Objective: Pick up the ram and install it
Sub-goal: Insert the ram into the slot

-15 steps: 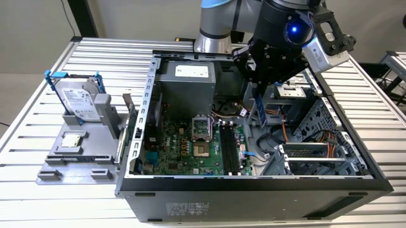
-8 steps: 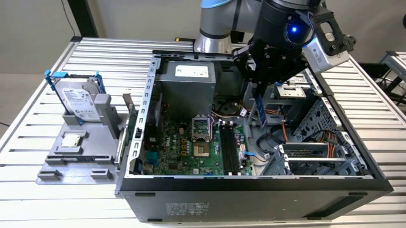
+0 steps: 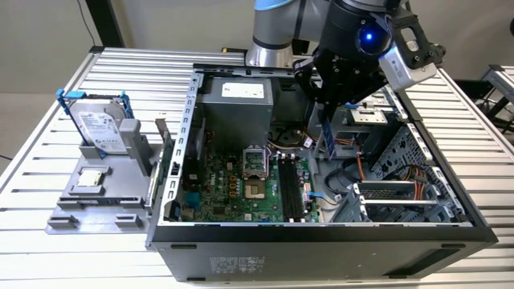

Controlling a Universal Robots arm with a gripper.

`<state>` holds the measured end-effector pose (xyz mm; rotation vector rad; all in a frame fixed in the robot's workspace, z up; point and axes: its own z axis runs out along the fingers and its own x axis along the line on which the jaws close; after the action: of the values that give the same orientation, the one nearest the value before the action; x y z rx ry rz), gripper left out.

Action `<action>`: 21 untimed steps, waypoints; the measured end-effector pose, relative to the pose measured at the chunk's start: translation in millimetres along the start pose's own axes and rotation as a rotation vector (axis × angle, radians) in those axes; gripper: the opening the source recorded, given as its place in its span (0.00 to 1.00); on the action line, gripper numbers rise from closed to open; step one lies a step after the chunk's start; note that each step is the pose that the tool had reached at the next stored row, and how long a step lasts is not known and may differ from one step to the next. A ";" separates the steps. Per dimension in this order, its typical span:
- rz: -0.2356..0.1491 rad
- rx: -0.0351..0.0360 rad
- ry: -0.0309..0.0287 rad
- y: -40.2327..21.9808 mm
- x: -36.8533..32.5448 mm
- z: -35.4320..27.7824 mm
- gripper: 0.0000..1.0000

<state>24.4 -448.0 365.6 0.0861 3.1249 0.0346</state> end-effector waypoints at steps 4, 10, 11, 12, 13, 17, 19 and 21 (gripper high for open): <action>0.007 -0.0005 -0.0001 0.3 -2.6 6.8 0.00; 0.014 -0.0008 -0.0003 0.1 -3.9 17.7 0.00; 0.015 -0.0009 -0.0003 0.1 -3.9 19.5 0.00; 0.015 -0.0010 -0.0003 0.0 -3.9 21.4 0.00; 0.015 -0.0011 -0.0003 0.0 -3.9 23.2 0.00; 0.015 -0.0015 -0.0005 -0.2 -3.3 30.5 0.00; 0.015 -0.0013 -0.0009 -0.3 -3.1 34.0 0.00; 0.015 -0.0013 -0.0009 -0.4 -2.7 37.7 0.00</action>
<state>27.7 -447.7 328.0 0.1099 3.1234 0.0367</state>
